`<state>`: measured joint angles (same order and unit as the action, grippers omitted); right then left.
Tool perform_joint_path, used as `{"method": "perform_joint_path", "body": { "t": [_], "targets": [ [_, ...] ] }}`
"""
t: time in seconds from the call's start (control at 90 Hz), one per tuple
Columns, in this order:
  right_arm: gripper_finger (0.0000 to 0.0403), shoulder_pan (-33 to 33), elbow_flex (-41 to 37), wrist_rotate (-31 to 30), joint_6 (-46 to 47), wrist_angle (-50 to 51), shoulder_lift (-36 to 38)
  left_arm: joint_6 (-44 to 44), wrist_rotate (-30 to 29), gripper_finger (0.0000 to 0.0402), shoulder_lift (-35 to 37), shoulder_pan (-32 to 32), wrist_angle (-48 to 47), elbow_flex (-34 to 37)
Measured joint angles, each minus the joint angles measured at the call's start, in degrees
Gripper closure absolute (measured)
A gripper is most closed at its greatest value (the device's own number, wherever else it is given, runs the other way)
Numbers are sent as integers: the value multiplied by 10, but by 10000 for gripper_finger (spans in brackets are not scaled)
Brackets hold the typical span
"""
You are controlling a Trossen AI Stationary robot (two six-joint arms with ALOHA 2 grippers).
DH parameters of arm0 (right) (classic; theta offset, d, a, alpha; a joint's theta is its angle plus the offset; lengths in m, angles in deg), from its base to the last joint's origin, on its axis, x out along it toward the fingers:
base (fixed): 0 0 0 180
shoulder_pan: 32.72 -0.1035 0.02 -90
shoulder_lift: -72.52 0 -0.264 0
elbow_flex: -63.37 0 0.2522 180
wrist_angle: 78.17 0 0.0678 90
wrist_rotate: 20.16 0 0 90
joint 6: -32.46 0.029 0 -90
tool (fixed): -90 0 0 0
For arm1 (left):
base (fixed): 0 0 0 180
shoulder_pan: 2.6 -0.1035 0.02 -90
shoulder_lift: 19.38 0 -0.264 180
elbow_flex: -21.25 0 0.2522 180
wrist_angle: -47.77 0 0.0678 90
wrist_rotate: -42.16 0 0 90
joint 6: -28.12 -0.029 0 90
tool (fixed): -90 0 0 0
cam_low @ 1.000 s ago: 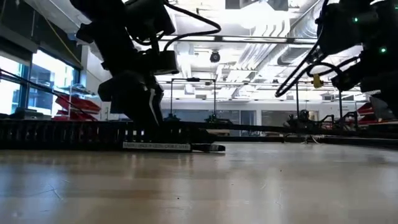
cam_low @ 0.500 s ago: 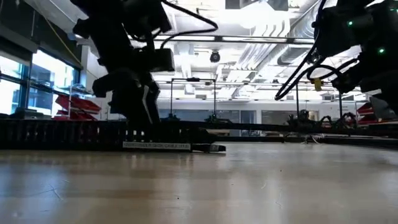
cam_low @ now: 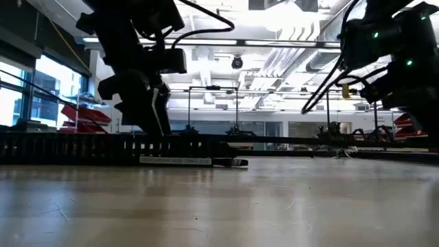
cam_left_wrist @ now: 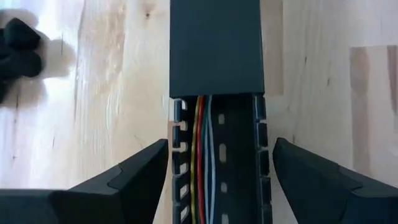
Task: Ziptie cables
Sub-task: Close the black cable duct
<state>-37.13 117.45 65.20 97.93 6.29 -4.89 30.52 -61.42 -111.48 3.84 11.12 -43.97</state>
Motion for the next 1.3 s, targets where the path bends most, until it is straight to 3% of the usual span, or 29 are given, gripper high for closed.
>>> {"method": "perform_joint_path", "body": {
  "t": [0.344,1.056,1.3],
  "targets": [
    [403,63,0,-28,-74,-44,-23,0,16,133,0,2,0,1],
    [403,66,17,2,-116,-67,10,11,-3,133,0,18,7,1],
    [403,66,18,2,-130,-70,10,35,52,123,1,8,8,0]
  ]
}}
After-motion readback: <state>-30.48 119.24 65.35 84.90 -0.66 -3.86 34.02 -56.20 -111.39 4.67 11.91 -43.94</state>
